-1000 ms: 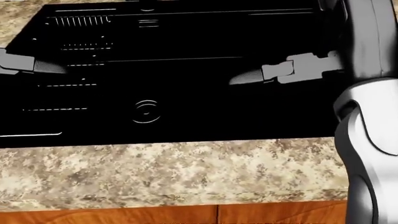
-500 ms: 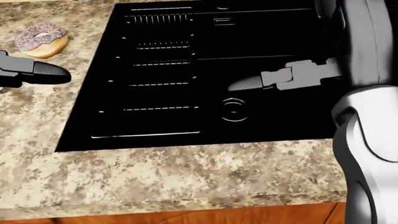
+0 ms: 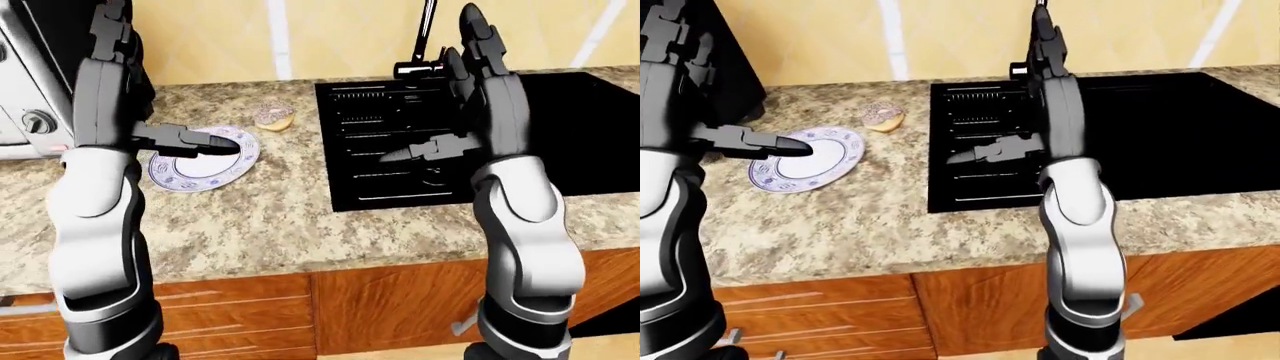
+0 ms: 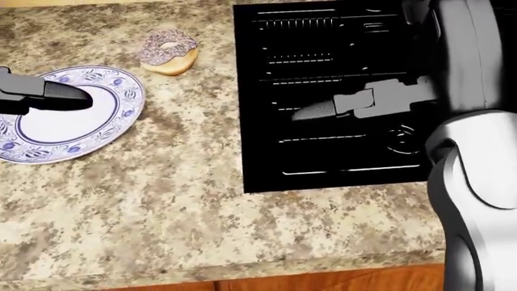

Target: Place the pastries on the plates.

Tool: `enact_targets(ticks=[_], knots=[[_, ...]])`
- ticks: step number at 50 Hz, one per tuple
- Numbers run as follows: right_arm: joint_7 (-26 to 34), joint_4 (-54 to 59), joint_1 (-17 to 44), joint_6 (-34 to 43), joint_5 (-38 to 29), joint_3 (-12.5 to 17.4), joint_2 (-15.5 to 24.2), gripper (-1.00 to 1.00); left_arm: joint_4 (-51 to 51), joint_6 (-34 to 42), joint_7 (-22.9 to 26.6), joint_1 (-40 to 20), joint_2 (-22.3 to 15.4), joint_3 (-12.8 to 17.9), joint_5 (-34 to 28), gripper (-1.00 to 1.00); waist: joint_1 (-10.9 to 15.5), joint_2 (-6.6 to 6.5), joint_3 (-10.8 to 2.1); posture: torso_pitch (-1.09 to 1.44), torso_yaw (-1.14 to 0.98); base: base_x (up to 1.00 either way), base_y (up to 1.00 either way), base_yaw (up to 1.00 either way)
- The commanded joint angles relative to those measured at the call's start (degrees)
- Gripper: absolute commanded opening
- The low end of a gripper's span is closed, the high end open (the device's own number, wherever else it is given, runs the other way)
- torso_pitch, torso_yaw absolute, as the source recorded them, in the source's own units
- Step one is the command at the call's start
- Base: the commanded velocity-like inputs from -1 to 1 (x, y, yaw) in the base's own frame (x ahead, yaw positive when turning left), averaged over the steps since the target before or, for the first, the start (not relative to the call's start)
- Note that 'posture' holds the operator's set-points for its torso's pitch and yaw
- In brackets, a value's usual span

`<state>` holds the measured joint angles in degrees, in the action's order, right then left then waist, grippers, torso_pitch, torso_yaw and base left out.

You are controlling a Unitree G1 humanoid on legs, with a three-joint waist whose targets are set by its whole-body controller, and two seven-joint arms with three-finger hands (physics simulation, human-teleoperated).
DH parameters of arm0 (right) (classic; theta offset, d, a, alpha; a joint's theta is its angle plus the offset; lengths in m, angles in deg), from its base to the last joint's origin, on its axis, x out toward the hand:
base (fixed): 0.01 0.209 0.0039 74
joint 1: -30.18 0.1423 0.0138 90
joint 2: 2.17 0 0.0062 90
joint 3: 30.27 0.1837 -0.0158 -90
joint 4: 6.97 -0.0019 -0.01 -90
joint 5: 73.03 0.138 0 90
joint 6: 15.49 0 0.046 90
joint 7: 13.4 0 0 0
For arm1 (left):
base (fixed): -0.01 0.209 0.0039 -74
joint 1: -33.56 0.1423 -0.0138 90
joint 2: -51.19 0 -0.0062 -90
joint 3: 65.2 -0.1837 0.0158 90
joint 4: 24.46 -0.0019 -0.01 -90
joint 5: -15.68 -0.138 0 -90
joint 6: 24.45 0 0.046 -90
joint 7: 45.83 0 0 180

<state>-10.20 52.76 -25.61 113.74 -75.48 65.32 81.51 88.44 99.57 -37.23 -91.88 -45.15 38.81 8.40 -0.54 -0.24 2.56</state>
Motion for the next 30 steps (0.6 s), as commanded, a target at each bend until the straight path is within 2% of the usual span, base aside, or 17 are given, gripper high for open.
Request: enact_targets(ticks=[1, 3, 4, 5, 8, 11, 13, 15, 16, 17, 19, 22, 25, 26, 27, 28, 30], knots=[[-0.2, -1.3, 1.3, -1.4, -0.2, 0.4, 0.4, 1.0, 1.6, -1.4, -0.3, -1.6, -0.6, 0.4, 0.0, 1.0, -0.2, -0.44, -0.98, 0.0, 0.0, 0.0, 0.44, 0.0], [-0.2, -1.1, 1.0, -1.7, -0.2, 0.4, 0.3, 1.0, 1.6, -1.4, -0.2, -1.5, -0.6, 0.5, 0.0, 1.0, -0.2, 0.56, -1.08, 0.0, 0.0, 0.0, 0.28, 0.0], [-0.3, -1.0, 1.0, -1.5, -0.2, 0.5, 0.3, 1.0, 1.6, -1.5, -0.3, -1.5, -0.6, 0.4, 0.0, 1.0, -0.2, 0.39, -0.55, 0.0, 0.0, 0.0, 0.0, 0.0], [-0.4, -0.9, 0.8, -1.6, -0.5, 0.3, 0.4, 1.0, 1.6, -1.5, -0.2, -1.5, -0.6, 0.3, 0.0, 1.0, 0.1, -0.2, -0.64, 0.0, 0.0, 0.0, 0.0, 0.0], [-0.8, -0.8, 0.4, -1.8, -0.4, 0.5, -0.5, 1.0, 1.5, -1.6, -0.3, -1.5, -0.5, 0.3, -0.1, 1.0, 0.3, -0.59, -0.77, 0.0, 0.0, 0.0, 0.0, 0.0], [-0.8, -1.0, 0.6, -1.9, 0.0, 0.3, -0.4, 1.0, 1.5, -1.6, -0.2, -1.6, -0.6, 0.4, 0.0, 1.0, 0.6, -0.27, -0.55, 0.0, 0.0, 0.0, 0.0, 0.0], [-0.9, -1.1, 0.8, -2.3, 0.5, 0.4, -0.4, 1.0, 1.7, -1.4, -0.1, -1.6, -0.7, 0.4, 0.0, 1.0, 0.9, 0.34, -0.52, 0.0, 0.0, 0.0, 0.0, 0.0], [-1.0, -0.7, 1.5, -2.5, 0.6, 0.1, -0.2, 1.0, 1.9, -1.0, 0.0, -1.8, -0.9, 0.6, 0.1, 1.0, 1.3, 1.59, -0.75, 0.0, 0.0, 0.0, 0.0, 0.0], [-0.7, -0.8, 1.6, -2.7, 0.9, 0.1, -0.2, 1.0, 1.9, -0.9, 0.0, -1.9, -1.0, 0.6, 0.0, 1.0, 1.5, 2.34, -1.95, 0.0, 0.0, 0.0, 0.0, 0.16], [-0.6, -0.5, 1.5, -3.0, 0.7, -0.1, -0.1, 1.0, 1.8, -1.0, 0.0, -1.9, -1.0, 0.5, 0.0, 1.0, 1.4, 0.64, -1.22, 0.0, 0.0, 0.0, 0.0, 0.5], [-0.5, -0.4, 1.3, -3.3, 1.2, 0.1, -0.3, 1.0, 2.3, -0.5, 0.2, -1.9, -1.2, 0.6, 0.1, 1.0, 1.6, -0.08, -1.31, 0.0, 0.0, 0.01, 0.0, 0.71], [-0.5, -0.3, 1.2, -3.5, 1.2, 0.0, -0.2, 1.0, 2.1, -1.0, 0.1, -2.2, -1.3, 0.5, -0.2, 1.0, 1.7, 0.06, -2.17, 0.0, 0.0, 0.01, 0.0, 0.71], [-0.4, 0.0, 0.9, -4.1, 1.1, -0.3, -0.5, 1.0, 2.2, -1.1, 0.1, -2.0, -1.1, 0.5, -0.2, 1.0, 1.1, -1.48, -1.45, 0.0, 0.0, 0.01, 0.0, 0.71], [-0.5, 0.1, 0.9, -4.0, 1.2, -0.2, -0.6, 1.0, 2.3, -1.0, 0.1, -1.9, -1.1, 0.5, -0.2, 1.0, 1.0, -2.39, -1.38, 0.0, 0.0, 0.01, 0.0, 0.71], [-0.5, 0.0, 1.0, -4.0, 1.2, -0.2, -0.6, 1.0, 2.2, -1.1, 0.1, -2.0, -1.1, 0.5, -0.2, 1.0, 1.0, -4.22, -2.08, 0.0, 0.0, 0.02, 0.0, 0.71], [-0.5, 0.0, 0.9, -4.0, 1.1, -0.3, -0.6, 1.0, 2.2, -1.2, 0.0, -1.9, -1.1, 0.5, -0.2, 1.0, 1.3, -3.83, -2.27, 0.0, 0.0, 0.02, 0.0, 0.72], [-0.5, -0.1, 0.7, -3.9, 1.0, -0.3, -0.6, 1.0, 2.1, -1.3, 0.0, -1.9, -0.9, 0.4, -0.3, 1.0, 0.9, -3.67, -1.69, 0.0, 0.0, 0.01, 0.0, 0.51]])
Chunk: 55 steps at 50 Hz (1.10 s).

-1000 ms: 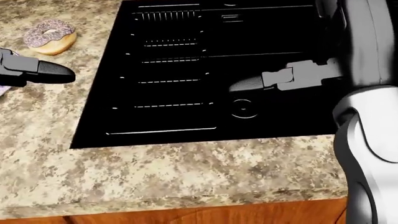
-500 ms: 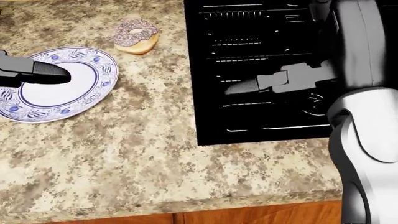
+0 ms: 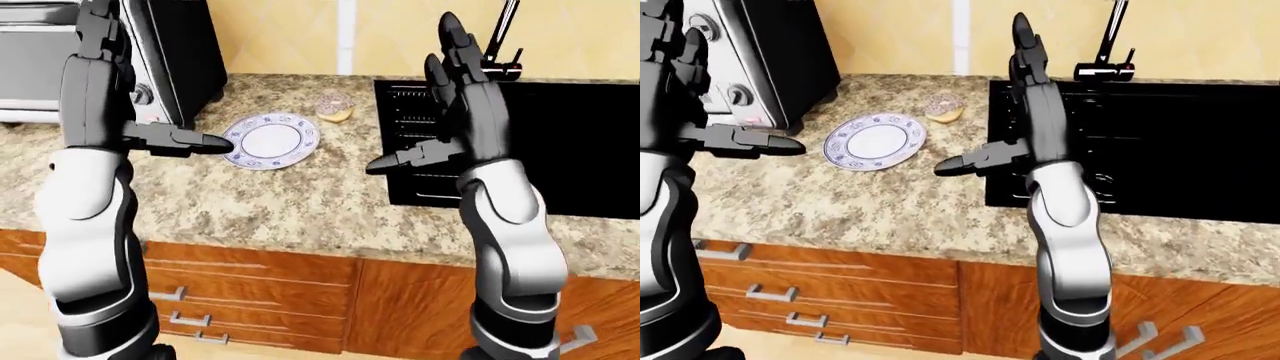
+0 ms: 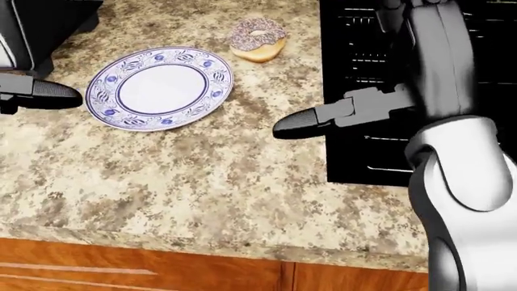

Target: Place the pastries on the plates.

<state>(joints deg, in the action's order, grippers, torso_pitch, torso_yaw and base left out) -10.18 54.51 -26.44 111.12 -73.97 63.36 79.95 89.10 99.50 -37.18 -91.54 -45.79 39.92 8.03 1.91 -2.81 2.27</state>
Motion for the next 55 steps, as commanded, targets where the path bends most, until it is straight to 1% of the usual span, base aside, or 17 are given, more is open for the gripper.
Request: enact_targets(ticks=[1, 6, 8, 9, 14, 18, 19, 20, 27, 30, 31, 39, 43, 44, 45, 46, 55], knots=[[-0.5, -1.7, 1.5, -1.2, -0.9, 1.6, 1.1, 1.0, 1.2, -1.4, -0.1, -2.2, -0.2, -0.8, 0.0, 1.0, -1.1, -0.11, -0.43, 0.0, 0.0, 0.0, 0.05, 0.0], [-1.5, -1.6, 1.5, -1.1, -0.2, 2.0, 1.0, 1.0, 0.6, -2.0, -0.4, -2.3, 0.0, -0.9, -0.3, 1.0, -0.6, 5.52, 0.07, 0.0, 0.0, 0.0, 0.0, 0.0], [-1.3, -2.0, 1.7, -1.0, 0.1, 2.1, 0.9, 1.0, 0.6, -1.9, -0.4, -2.6, 0.0, -0.9, -0.3, 1.0, -0.7, 3.91, 0.23, 0.0, 0.0, 0.0, 0.0, 0.0], [-1.1, -2.2, 1.7, -0.8, -0.1, 1.8, 1.2, 1.0, 0.6, -1.8, -0.4, -2.6, -0.1, -0.9, -0.3, 1.0, -1.2, 3.77, -1.3, 0.0, 0.0, 0.05, 0.0, 0.0], [-0.7, -2.7, 1.5, -0.6, 0.1, 1.9, 1.2, 1.0, 1.0, -1.7, -0.4, -2.4, -0.1, -0.8, -0.3, 1.0, -1.6, 1.79, -0.56, 0.0, 0.0, 0.16, 0.02, 0.0], [-0.5, -2.6, 1.4, -0.9, 0.0, 1.9, 1.2, 1.0, 1.1, -1.7, -0.4, -2.3, -0.2, -0.7, -0.3, 1.0, -2.0, -3.66, -1.09, 0.0, 0.0, 0.17, 0.02, 0.0], [-0.5, -2.5, 1.5, -1.0, 0.1, 2.0, 1.2, 1.0, 1.2, -1.6, -0.3, -2.3, -0.2, -0.8, -0.3, 1.0, -1.7, -1.02, -0.02, 0.0, 0.0, 0.16, 0.02, 0.0], [-0.5, -2.5, 1.5, -1.0, 0.0, 1.9, 1.2, 1.0, 1.3, -1.6, -0.3, -2.2, -0.2, -0.8, -0.3, 1.0, -2.3, -1.97, -0.13, 0.0, 0.0, 0.17, 0.04, 0.0], [-0.3, -2.8, 1.4, -0.9, -0.2, 1.9, 1.3, 1.0, 1.6, -1.5, -0.4, -2.2, -0.3, -0.6, -0.5, 1.0, -1.7, 1.71, -0.5, 0.0, 0.0, 0.17, 0.04, 0.0], [-0.3, -2.6, 1.3, -1.2, -0.3, 1.9, 1.2, 1.0, 1.3, -1.9, -0.5, -2.1, -0.2, -0.7, -0.6, 1.0, -1.3, 6.1, -1.27, 0.0, 0.0, 0.17, 0.07, 0.0], [-0.2, -2.5, 1.3, -1.2, -0.3, 1.8, 1.2, 1.0, 1.3, -1.9, -0.5, -2.2, -0.2, -0.7, -0.6, 1.0, -1.7, 4.07, -0.66, 0.0, 0.0, 0.16, 0.07, 0.0], [-0.5, -2.4, 2.0, -0.8, -0.1, 1.7, 0.8, 1.0, 2.5, -0.8, -0.3, -2.1, -0.6, -0.3, -0.4, 1.0, -2.1, 3.74, -0.33, 0.0, 0.0, 0.17, 0.21, 0.0], [-0.5, -1.9, 1.0, -1.7, -0.2, 1.4, 0.5, 1.0, 2.6, -0.3, 0.1, -2.1, -0.8, -0.3, -0.4, 1.0, -3.1, -0.74, -0.37, 0.0, 0.0, 0.17, 0.19, 0.0], [-0.5, -1.5, 0.9, -2.1, -0.2, 1.5, 0.5, 1.0, 1.9, -0.7, 0.0, -2.5, -0.9, -0.6, -0.5, 1.0, -3.2, -3.29, -1.28, 0.0, 0.0, 0.15, 0.12, 0.0], [-0.6, -1.1, 0.6, -2.5, -0.2, 1.5, 0.4, 1.0, 1.3, -1.1, 0.0, -2.9, -0.7, -0.8, -0.6, 1.0, -3.3, -3.68, -2.11, 0.0, 0.0, 0.1, 0.12, 0.0], [-0.5, -1.1, 0.2, -2.9, -0.4, 1.3, 0.4, 1.0, 0.9, -1.3, -0.1, -3.1, -0.7, -0.9, -0.8, 1.0, -2.7, -2.74, -0.92, 0.0, 0.0, 0.05, 0.06, 0.0], [0.3, -2.2, -0.9, -2.4, -1.4, 1.4, 0.3, 1.0, -1.2, -4.5, -0.7, -2.4, 0.7, -1.4, -1.2, 1.0, -1.8, 1.81, -1.28, 0.0, 0.0, 0.04, 0.08, 0.0]])
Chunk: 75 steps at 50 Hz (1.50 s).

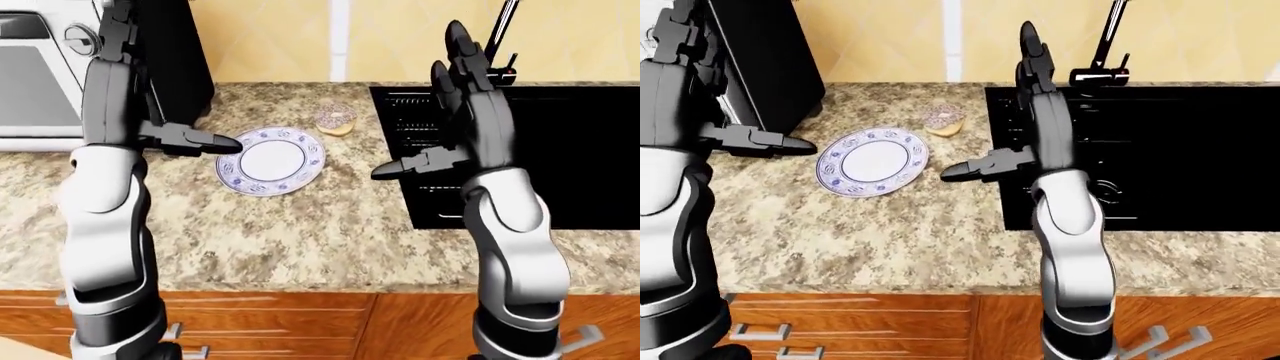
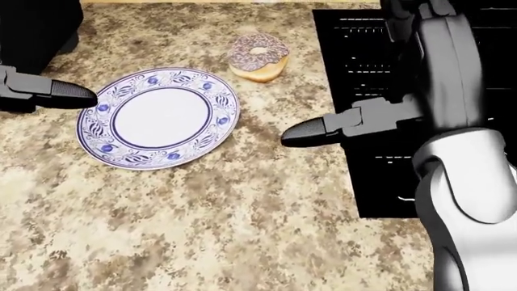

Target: Place the pastries on the plates.

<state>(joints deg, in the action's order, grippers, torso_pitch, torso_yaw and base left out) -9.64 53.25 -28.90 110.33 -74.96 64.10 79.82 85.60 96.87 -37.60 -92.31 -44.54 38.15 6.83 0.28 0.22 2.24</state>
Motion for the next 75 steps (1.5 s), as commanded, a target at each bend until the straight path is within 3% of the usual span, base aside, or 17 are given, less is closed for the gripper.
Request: enact_targets(ticks=[1, 3, 4, 12, 14, 16, 17, 22, 33, 40, 41, 50, 61, 67, 70, 71, 75], knots=[[-0.3, -0.4, 2.1, -1.8, -0.4, 0.6, 0.4, 1.0, 2.9, -1.6, -0.3, -1.3, -0.5, 0.6, 0.1, 1.0, 0.0, 0.16, -1.07, 0.0, 0.0, 0.03, 0.22, 0.0], [-0.2, 0.9, 2.8, -2.5, -0.5, 0.5, 0.4, 1.0, 3.9, -1.3, -0.2, -0.5, -0.5, 0.7, 0.1, 1.0, 0.1, 3.62, -1.56, 0.0, 0.0, 0.04, 0.21, 0.0], [-0.4, 1.4, 3.0, -2.9, -0.3, 0.6, 0.2, 1.0, 3.7, -1.4, -0.3, -0.3, -0.6, 1.0, 0.1, 1.0, -0.2, 2.16, -1.54, 0.0, 0.0, 0.05, 0.21, 0.0], [-0.1, 1.0, 2.2, -3.1, -1.0, 0.2, 0.2, 1.0, 3.5, -1.3, -0.4, -0.7, -1.0, 1.1, 0.3, 1.0, -0.3, -0.57, -1.07, 0.0, 0.0, 0.01, 0.15, 0.0], [-0.2, 0.8, 3.0, -2.8, -0.8, 0.4, 0.0, 1.0, 3.2, -1.5, -0.4, -0.9, -1.0, 1.0, 0.3, 1.0, -0.7, -1.98, -0.71, 0.0, 0.0, 0.0, 0.1, 0.0], [-0.6, 1.1, 3.4, -2.5, -1.2, 0.4, 0.4, 1.0, 3.1, -1.5, -0.4, -1.1, -1.1, 1.0, 0.4, 1.0, -1.7, -5.28, -1.14, 0.0, 0.0, 0.0, 0.0, 0.0], [-0.5, 1.2, 3.4, -2.5, -1.2, 0.4, 0.3, 1.0, 3.1, -1.5, -0.4, -1.1, -1.1, 1.0, 0.4, 1.0, -1.1, -3.11, -0.57, 0.0, 0.0, 0.0, 0.0, 0.0], [-0.3, 2.3, 4.4, -2.7, -1.7, 0.1, 0.4, 1.0, 3.1, -1.4, -0.4, -1.1, -1.3, 1.1, 0.4, 1.0, -0.7, 0.46, -1.08, 0.0, 0.0, 0.0, 0.0, 0.0], [1.7, 7.3, 16.6, 4.0, -2.8, 1.4, 4.8, 1.0, 3.9, -1.5, -0.6, -0.4, -1.3, 1.5, 1.0, 1.0, -0.1, -0.53, -1.39, 0.0, 0.0, 0.0, 0.0, 0.0], [2.3, 8.7, 19.6, 5.1, -2.8, 1.8, 5.4, 1.0, 3.1, -2.3, -1.0, -0.3, -1.1, 1.4, 1.1, 1.0, 0.0, -0.74, -1.48, 0.0, 0.0, 0.0, 0.0, 0.01], [2.1, 8.9, 20.3, 5.4, -2.5, 2.1, 5.6, 1.0, 3.0, -2.4, -1.0, -0.3, -1.1, 1.3, 1.0, 1.0, 0.3, -0.99, -2.53, 0.0, 0.0, 0.0, 0.0, 0.32], [2.3, 9.0, 22.0, 6.5, -1.6, 2.0, 6.5, 1.0, 2.7, -2.8, -1.1, -0.2, -1.0, 1.2, 1.0, 1.0, 0.4, -1.07, -1.26, 0.0, 0.0, 0.0, 0.0, 0.32], [2.3, 8.8, 23.0, 7.3, -1.4, 2.1, 6.8, 1.0, 2.8, -2.4, -0.8, -0.8, -1.3, 1.2, 1.2, 1.0, 0.0, -3.35, -1.3, 0.0, 0.0, 0.0, 0.0, 0.32], [2.4, 9.0, 23.9, 7.7, -1.6, 1.8, 6.9, 1.0, 3.2, -2.3, -0.8, -0.3, -1.3, 1.5, 1.5, 1.0, -0.1, -0.78, -0.81, 0.0, 0.0, 0.0, 0.0, 0.33], [2.5, 8.9, 24.0, 7.9, -1.5, 1.8, 6.9, 1.0, 3.0, -2.7, -0.9, -0.1, -1.2, 1.5, 1.5, 1.0, -0.1, 3.52, -1.48, 0.0, 0.0, 0.0, 0.0, 0.32], [2.5, 8.8, 24.0, 7.9, -1.5, 1.9, 6.9, 1.0, 2.9, -2.8, -0.9, 0.0, -1.2, 1.5, 1.4, 1.0, -0.6, 1.38, -1.11, 0.0, 0.0, 0.0, 0.0, 0.33], [2.6, 9.0, 23.9, 7.6, -1.6, 1.6, 6.7, 1.0, 3.0, -2.9, -1.1, 0.2, -1.1, 1.5, 1.4, 1.0, 0.1, 1.77, -1.31, 0.0, 0.0, 0.0, 0.0, 0.32]])
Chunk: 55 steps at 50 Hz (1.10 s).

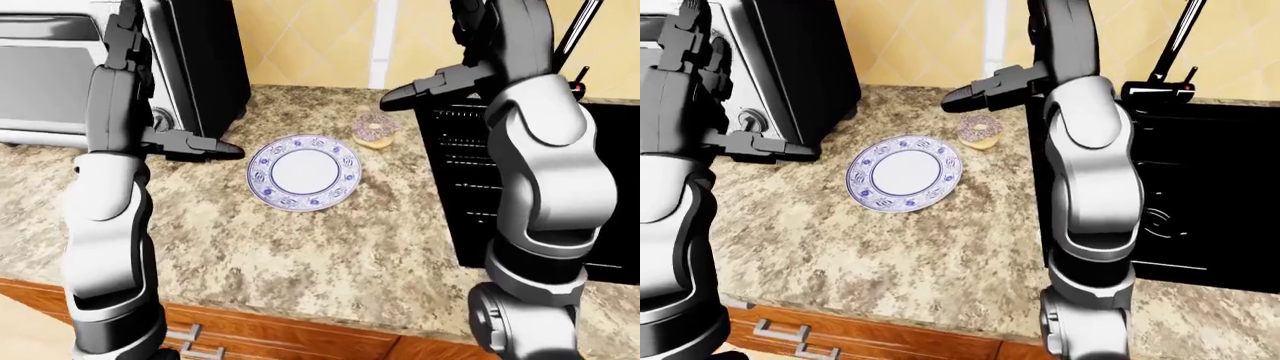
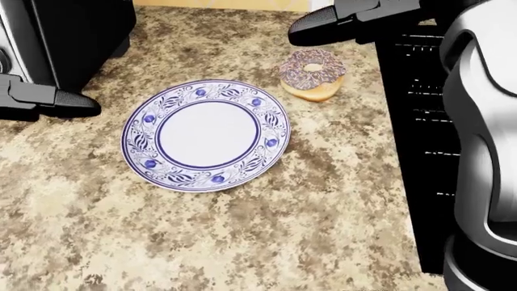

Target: Place the pastries on the plates.

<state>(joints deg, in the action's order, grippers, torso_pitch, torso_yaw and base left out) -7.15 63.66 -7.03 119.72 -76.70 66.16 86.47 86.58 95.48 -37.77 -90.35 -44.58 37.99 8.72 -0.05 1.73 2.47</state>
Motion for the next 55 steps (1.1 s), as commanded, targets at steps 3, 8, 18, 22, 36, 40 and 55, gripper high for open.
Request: enact_targets(ticks=[3, 8, 18, 22, 36, 40, 55], knots=[[0.2, -1.7, 1.9, -1.6, 0.2, -0.4, 0.0, 1.0, 2.1, -1.6, -0.9, -1.6, -1.0, 1.7, -0.5, 1.0, 0.5, -1.03, -0.9, 0.0, 0.0, 0.0, 0.0, 0.33], [0.1, -0.6, 2.6, -1.3, -1.0, -0.2, -0.2, 1.0, 2.1, -1.8, -0.9, -1.4, -1.0, 1.7, -0.3, 1.0, -1.5, -6.04, -1.09, 0.0, 0.0, 0.0, 0.0, 0.0], [0.2, 13.0, 12.9, -3.2, -2.0, -0.4, 2.4, 1.0, 2.8, -0.2, -0.7, -1.8, -1.2, 2.1, 0.6, 1.0, -0.1, -2.45, -1.02, 0.0, 0.0, 0.0, 0.0, 0.0], [1.0, 26.5, 20.6, -8.9, -3.1, -1.0, 3.3, 1.0, 3.5, 1.3, -1.2, -2.5, -1.2, 2.7, 2.0, 1.0, -0.1, -2.76, -1.03, 0.0, 0.0, 0.0, 0.0, 0.0], [-0.9, 83.0, 39.6, -39.5, -7.3, -1.0, 4.9, 1.0, 9.1, 9.5, -5.5, -2.9, -3.2, 5.2, 10.4, 1.0, -0.7, -3.73, -1.32, 0.0, 0.0, 0.0, 0.0, 0.0], [-5.0, 89.5, 39.8, -42.1, -7.3, 0.4, 4.4, 1.0, 10.1, 10.6, -5.9, -3.1, -3.8, 5.4, 11.3, 1.0, -0.7, -3.76, -1.32, 0.0, 0.0, 0.0, 0.0, 0.0], [-16.4, 94.7, 34.7, -41.3, -11.5, 2.2, 2.2, 1.0, 10.4, 10.6, -7.0, -2.1, -4.6, 5.8, 12.5, 1.0, -0.3, -3.45, -1.14, 0.0, 0.0, 0.0, 0.0, 0.0]])
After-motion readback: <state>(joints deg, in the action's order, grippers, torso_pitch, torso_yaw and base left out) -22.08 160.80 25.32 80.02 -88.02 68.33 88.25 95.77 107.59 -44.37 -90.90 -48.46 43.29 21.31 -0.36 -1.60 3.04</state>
